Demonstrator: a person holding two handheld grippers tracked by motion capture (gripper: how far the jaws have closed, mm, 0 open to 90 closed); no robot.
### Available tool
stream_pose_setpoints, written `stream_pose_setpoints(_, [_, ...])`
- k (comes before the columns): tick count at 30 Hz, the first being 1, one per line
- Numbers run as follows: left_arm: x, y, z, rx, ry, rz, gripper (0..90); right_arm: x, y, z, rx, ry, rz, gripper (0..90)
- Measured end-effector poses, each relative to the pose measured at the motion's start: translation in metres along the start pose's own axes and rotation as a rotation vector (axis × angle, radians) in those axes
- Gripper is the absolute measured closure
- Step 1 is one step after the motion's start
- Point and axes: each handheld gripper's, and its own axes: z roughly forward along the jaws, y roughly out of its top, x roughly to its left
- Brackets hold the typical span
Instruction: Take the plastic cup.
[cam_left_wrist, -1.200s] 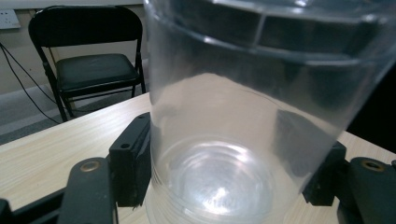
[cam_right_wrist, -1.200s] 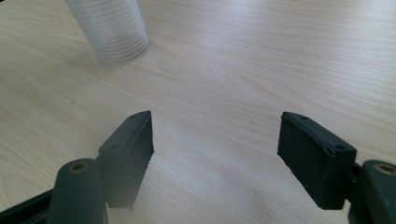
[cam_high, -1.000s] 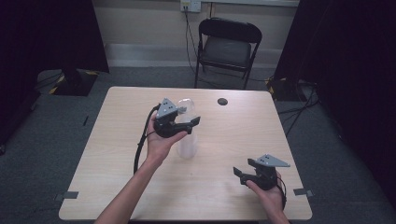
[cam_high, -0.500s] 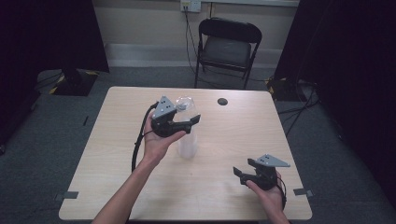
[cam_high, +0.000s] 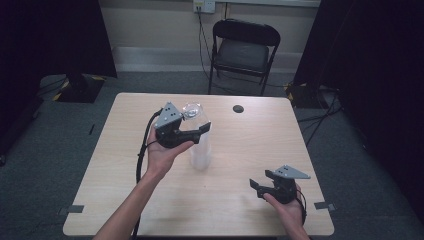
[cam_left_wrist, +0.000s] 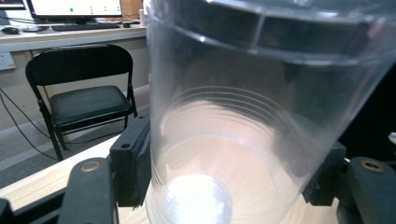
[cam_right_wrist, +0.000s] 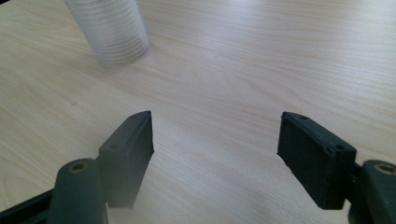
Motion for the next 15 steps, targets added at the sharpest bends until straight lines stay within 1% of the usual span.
stream_pose_setpoints(4, [-0.002, 0.001, -0.005, -0.001, 0.001, 0.002, 32.6, 0.0, 0.0, 0.0, -0.004, 0.004, 0.0, 26.9])
stream_pose_setpoints(6, [-0.003, 0.0, -0.009, -0.006, 0.015, 0.015, 32.1, 0.0, 0.0, 0.0, -0.004, 0.006, 0.002, 26.9])
stream_pose_setpoints(7, [-0.004, 0.0, -0.01, -0.002, 0.015, 0.016, 32.1, 0.001, 0.0, -0.001, -0.003, 0.006, 0.003, 26.9])
stream_pose_setpoints(8, [-0.003, -0.001, -0.012, 0.007, 0.014, 0.007, 32.0, 0.0, 0.0, -0.001, -0.005, 0.005, -0.002, 27.0])
stream_pose_setpoints(12, [-0.003, -0.004, -0.018, 0.01, 0.002, -0.015, 32.0, 0.0, 0.0, 0.0, 0.005, 0.017, -0.004, 28.8])
stream_pose_setpoints(15, [-0.004, -0.006, -0.023, 0.016, 0.003, -0.033, 32.2, 0.002, 0.001, 0.001, 0.007, 0.026, -0.013, 29.9])
